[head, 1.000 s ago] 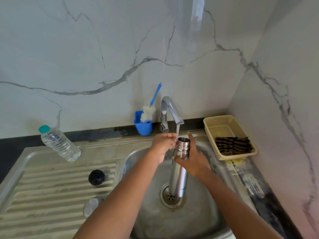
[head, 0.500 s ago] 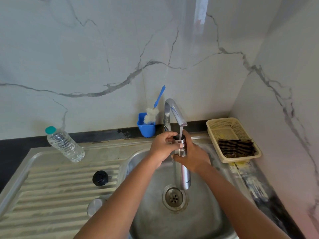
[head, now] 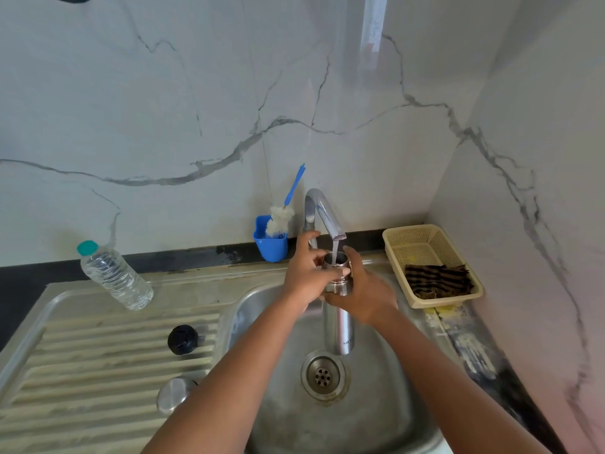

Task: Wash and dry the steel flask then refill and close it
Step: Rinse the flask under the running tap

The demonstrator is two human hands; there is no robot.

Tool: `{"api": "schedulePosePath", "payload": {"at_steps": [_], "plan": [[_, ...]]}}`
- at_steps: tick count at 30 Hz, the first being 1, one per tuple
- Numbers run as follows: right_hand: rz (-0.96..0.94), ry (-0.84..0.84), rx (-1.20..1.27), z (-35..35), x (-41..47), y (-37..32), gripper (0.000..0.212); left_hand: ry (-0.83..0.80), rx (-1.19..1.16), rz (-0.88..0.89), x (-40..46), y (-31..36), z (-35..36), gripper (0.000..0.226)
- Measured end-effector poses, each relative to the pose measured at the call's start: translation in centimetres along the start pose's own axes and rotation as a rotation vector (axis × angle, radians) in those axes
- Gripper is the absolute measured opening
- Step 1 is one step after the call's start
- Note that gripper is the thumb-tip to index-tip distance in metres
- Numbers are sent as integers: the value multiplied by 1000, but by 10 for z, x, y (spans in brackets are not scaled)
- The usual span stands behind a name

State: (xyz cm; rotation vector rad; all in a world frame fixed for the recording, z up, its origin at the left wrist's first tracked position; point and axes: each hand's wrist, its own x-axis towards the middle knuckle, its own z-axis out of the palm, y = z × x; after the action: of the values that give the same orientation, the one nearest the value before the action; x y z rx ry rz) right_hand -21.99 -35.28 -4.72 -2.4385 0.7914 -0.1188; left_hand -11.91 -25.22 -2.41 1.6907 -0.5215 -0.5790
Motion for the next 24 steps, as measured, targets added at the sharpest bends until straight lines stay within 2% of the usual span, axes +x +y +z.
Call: {"api": "schedulePosePath", "payload": {"at_steps": [3, 8, 13, 18, 20, 24], "plan": [[9, -44, 57, 1, 0, 10, 84, -43, -12, -18, 1, -1, -6, 83], [14, -48, 191, 6, -2, 14, 63, -124, -27, -26, -1, -3, -12, 59], [51, 81, 219, 10, -4, 6, 52, -107, -52, -36, -2, -2, -7, 56], [113, 251, 159, 21, -4, -5, 59, 22, 51, 17, 0, -1, 7, 51], [85, 201, 217, 18, 0, -2, 62, 52, 54, 40, 1, -1, 5, 49], [1, -27, 367, 3, 7, 16, 79, -28, -34, 34, 4, 0, -13, 47]]}}
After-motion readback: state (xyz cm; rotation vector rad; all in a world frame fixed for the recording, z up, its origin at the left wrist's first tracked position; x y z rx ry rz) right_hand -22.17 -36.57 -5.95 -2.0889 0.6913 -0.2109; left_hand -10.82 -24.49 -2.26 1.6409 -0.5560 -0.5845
